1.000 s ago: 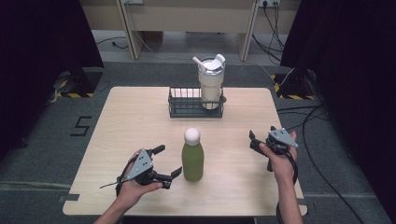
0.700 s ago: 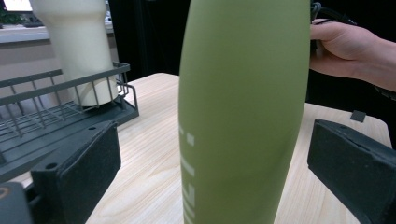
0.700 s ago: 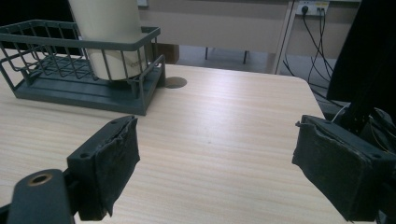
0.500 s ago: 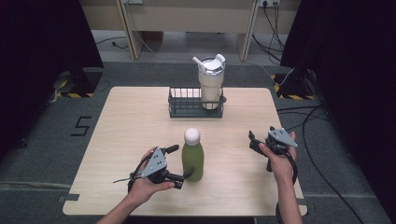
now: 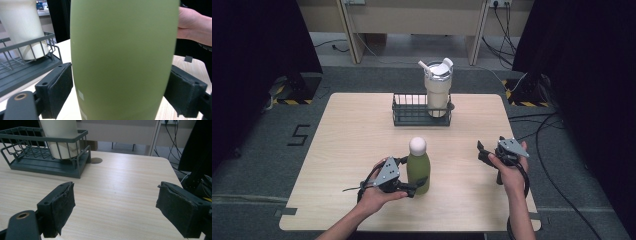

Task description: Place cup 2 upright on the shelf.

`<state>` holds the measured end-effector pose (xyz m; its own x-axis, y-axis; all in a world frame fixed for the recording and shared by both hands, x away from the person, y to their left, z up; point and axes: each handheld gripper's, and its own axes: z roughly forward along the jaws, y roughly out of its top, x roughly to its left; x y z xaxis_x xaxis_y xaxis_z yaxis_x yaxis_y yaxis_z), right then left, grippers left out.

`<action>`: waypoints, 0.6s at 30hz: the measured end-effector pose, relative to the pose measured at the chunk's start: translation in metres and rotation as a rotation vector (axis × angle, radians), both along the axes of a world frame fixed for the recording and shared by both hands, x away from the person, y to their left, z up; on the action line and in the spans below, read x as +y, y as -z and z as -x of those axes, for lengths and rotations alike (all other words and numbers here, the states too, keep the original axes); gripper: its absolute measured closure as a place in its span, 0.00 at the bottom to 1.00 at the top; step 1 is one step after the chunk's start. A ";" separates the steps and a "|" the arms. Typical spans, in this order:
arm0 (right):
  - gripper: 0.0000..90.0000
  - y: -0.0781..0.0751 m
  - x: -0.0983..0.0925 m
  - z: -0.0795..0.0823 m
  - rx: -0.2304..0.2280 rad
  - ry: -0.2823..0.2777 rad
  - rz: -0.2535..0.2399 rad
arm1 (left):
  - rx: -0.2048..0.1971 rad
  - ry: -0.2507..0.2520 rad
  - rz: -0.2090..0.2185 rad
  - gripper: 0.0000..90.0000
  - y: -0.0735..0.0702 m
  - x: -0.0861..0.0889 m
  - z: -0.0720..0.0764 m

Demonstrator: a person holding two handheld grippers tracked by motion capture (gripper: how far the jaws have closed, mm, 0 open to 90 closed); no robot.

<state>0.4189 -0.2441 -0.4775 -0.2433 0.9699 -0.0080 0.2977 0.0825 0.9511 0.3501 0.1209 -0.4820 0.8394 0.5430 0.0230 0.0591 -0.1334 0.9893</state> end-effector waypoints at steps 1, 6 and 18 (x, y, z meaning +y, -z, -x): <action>0.16 0.000 0.000 0.000 0.003 0.001 -0.003 | -0.004 0.002 -0.004 0.17 0.000 0.000 0.000; 0.16 0.000 0.000 0.000 0.000 0.000 -0.001 | -0.018 0.009 -0.012 0.21 0.000 -0.002 0.000; 0.16 0.001 0.002 -0.001 0.009 -0.005 -0.001 | -0.019 0.014 -0.013 0.22 0.000 -0.005 -0.001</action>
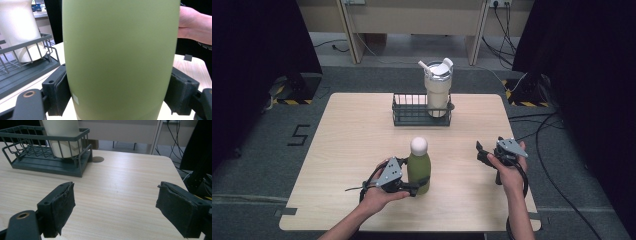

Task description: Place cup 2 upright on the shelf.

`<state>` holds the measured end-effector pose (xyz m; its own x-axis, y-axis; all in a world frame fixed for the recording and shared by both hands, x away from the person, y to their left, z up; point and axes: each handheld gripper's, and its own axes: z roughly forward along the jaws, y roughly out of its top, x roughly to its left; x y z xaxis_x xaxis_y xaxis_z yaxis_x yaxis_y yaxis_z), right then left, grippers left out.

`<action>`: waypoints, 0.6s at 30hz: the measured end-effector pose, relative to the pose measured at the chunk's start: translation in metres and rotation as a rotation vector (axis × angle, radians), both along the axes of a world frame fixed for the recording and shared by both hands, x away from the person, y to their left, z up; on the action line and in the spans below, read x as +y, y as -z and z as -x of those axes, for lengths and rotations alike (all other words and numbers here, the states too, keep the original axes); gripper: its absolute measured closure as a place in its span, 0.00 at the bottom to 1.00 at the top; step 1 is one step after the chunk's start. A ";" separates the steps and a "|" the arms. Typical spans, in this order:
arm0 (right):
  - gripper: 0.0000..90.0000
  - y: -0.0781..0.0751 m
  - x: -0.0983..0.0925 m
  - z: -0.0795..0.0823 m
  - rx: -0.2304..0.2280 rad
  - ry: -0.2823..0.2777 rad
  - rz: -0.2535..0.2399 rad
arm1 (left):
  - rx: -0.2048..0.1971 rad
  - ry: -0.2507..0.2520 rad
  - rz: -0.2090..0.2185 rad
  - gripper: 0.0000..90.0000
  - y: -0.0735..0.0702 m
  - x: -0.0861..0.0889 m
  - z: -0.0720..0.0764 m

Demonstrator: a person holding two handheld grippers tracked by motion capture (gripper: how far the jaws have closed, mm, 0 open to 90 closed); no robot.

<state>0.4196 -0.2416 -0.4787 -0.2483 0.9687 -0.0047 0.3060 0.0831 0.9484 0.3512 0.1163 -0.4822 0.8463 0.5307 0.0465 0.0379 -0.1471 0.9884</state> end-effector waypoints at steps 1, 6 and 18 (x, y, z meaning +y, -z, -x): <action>0.16 0.000 0.000 0.000 0.000 0.000 0.000 | 0.000 -0.001 -0.001 0.22 0.000 0.000 0.000; 0.16 0.000 -0.001 0.000 -0.002 0.002 -0.002 | -0.004 -0.013 0.010 0.22 0.001 0.000 0.001; 0.16 -0.001 -0.005 0.000 -0.001 0.016 -0.010 | -0.028 -0.017 0.023 0.22 -0.009 0.002 0.001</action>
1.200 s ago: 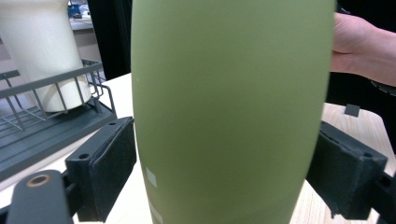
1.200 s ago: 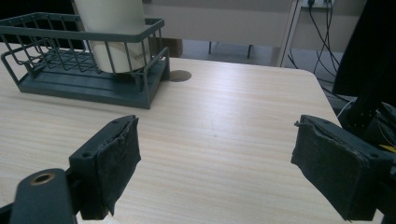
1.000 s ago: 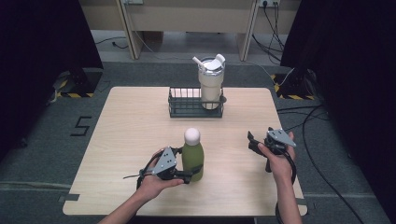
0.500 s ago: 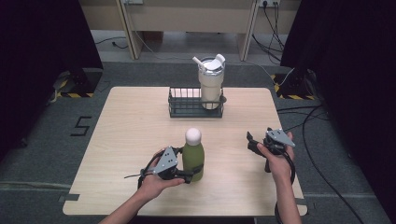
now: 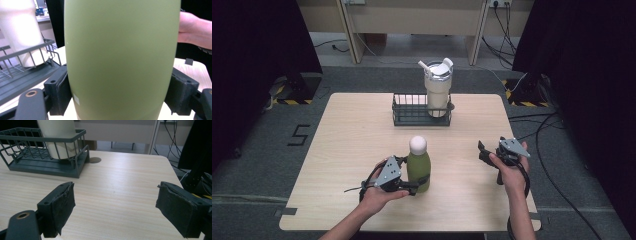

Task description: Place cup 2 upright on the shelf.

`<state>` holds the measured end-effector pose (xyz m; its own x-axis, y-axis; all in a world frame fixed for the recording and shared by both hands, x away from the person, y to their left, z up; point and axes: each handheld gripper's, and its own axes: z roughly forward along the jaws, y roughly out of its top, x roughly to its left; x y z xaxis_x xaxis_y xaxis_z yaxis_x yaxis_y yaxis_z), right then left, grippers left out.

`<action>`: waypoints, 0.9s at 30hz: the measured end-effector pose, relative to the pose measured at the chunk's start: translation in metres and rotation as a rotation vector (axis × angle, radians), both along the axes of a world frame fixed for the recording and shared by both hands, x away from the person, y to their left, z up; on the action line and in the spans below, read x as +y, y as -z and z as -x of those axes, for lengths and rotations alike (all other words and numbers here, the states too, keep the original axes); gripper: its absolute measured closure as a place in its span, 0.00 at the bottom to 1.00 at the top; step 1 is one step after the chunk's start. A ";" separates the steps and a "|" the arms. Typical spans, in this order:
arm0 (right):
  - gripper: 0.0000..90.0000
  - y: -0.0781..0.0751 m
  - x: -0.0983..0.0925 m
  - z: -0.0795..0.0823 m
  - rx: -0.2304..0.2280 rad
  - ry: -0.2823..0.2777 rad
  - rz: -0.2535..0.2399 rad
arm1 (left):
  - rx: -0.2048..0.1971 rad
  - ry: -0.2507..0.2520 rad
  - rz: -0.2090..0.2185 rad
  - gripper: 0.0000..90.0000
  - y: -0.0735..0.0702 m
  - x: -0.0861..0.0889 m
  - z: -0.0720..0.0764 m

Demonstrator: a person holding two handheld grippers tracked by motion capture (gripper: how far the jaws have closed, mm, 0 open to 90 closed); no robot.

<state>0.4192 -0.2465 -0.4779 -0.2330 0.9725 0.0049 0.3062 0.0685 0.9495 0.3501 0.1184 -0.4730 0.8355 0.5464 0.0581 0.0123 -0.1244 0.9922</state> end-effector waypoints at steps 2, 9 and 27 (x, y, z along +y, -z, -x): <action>0.16 0.000 0.000 0.000 -0.001 0.000 0.001 | -0.006 -0.009 0.004 0.22 -0.004 0.002 -0.001; 0.16 0.000 0.000 0.000 -0.002 0.001 0.000 | -0.026 -0.053 0.015 0.22 -0.016 0.012 -0.008; 0.16 0.001 0.002 0.000 0.002 -0.004 -0.002 | -0.068 -0.143 0.030 0.22 -0.040 0.025 -0.030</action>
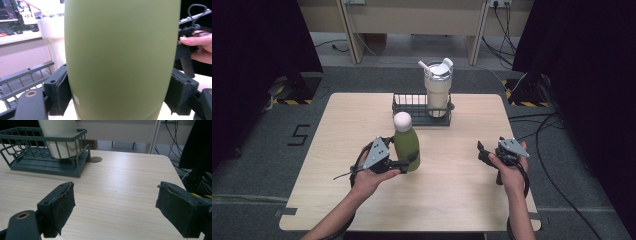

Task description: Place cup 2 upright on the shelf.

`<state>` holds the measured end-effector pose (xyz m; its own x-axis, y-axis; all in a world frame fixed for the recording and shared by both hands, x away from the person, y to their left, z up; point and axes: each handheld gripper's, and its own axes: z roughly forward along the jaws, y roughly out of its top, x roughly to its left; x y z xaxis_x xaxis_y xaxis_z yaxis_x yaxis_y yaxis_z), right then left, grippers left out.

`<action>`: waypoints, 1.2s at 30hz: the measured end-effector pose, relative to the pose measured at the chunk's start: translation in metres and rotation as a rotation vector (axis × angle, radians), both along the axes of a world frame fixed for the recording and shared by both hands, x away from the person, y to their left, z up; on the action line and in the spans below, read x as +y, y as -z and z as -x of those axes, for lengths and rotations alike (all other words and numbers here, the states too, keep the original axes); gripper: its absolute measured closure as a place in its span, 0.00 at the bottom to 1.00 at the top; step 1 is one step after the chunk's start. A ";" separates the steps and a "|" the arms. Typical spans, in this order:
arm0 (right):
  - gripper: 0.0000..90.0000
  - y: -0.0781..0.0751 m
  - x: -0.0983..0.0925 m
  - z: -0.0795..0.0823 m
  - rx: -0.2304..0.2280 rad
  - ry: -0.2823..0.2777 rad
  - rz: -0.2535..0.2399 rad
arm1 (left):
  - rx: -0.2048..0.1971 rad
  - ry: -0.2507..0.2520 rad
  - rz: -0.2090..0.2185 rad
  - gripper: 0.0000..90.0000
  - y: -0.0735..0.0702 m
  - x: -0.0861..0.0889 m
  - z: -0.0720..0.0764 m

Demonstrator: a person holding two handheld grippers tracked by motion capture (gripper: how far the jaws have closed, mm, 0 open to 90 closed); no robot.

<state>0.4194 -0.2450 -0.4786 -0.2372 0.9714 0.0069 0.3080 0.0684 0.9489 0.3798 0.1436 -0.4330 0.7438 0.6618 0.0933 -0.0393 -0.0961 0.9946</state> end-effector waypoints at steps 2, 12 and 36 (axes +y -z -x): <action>0.16 0.000 0.000 0.000 0.000 0.001 0.001 | -0.004 -0.008 0.002 0.22 -0.002 0.001 -0.003; 0.16 0.000 -0.001 0.000 0.002 -0.001 -0.002 | -0.011 -0.033 0.001 0.22 -0.007 0.004 -0.015; 0.16 0.001 -0.002 -0.001 0.008 -0.003 -0.006 | -0.030 -0.097 0.007 0.22 -0.023 0.011 -0.045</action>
<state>0.4202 -0.2466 -0.4798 -0.2402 0.9706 0.0149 0.3149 0.0634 0.9470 0.4250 0.1542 -0.4099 0.6729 0.7316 0.1099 -0.0600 -0.0941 0.9938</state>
